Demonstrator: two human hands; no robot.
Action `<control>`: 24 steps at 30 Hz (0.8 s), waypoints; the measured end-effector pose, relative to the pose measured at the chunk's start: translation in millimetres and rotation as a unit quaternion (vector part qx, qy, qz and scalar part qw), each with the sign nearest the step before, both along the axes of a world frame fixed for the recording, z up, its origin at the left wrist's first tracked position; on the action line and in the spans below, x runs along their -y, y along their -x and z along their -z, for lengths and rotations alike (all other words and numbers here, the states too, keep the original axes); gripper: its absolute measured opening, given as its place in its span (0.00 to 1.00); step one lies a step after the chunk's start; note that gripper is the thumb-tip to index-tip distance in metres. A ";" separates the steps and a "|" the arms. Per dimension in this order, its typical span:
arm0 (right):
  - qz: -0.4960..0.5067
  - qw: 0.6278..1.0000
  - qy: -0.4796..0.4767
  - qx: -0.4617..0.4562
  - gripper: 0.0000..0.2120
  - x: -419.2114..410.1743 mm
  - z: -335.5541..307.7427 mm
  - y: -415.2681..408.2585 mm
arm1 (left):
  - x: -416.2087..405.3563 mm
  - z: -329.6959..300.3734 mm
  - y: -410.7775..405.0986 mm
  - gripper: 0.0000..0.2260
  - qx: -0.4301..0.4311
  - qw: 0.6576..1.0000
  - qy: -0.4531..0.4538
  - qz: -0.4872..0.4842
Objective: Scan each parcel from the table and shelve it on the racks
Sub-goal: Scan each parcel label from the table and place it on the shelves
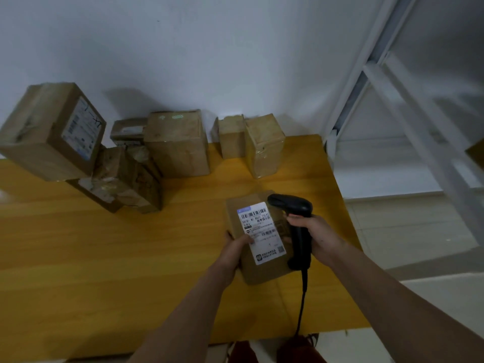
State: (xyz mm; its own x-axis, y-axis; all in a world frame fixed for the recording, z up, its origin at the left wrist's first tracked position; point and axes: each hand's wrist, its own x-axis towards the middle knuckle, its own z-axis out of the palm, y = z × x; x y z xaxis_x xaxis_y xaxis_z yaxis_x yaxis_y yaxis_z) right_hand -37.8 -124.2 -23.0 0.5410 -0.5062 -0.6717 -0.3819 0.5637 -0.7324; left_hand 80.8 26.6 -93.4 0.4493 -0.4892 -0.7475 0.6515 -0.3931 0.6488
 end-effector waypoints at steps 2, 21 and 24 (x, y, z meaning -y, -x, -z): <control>-0.016 1.000 0.016 0.011 0.09 2.2 -6.4 -0.7 | -2.9 -6.9 -8.0 0.27 -0.002 1.000 0.014 0.022; -0.113 0.957 0.247 0.102 0.03 -57.7 -108.5 -0.3 | -8.6 -121.8 -87.5 0.44 0.107 0.986 0.126 -0.016; -0.123 0.950 0.267 0.107 0.05 -68.8 -114.6 7.9 | -9.6 -126.1 -91.3 0.45 0.115 0.984 0.133 -0.006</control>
State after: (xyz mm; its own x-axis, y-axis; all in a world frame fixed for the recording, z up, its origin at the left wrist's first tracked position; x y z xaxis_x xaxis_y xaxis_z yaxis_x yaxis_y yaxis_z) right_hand -45.7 -55.3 91.6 0.7824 -0.5843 -0.2154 -0.2632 0.0032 -0.9647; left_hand 172.2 36.2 32.7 0.5981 -0.6480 -0.4716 0.4789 -0.1829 0.8586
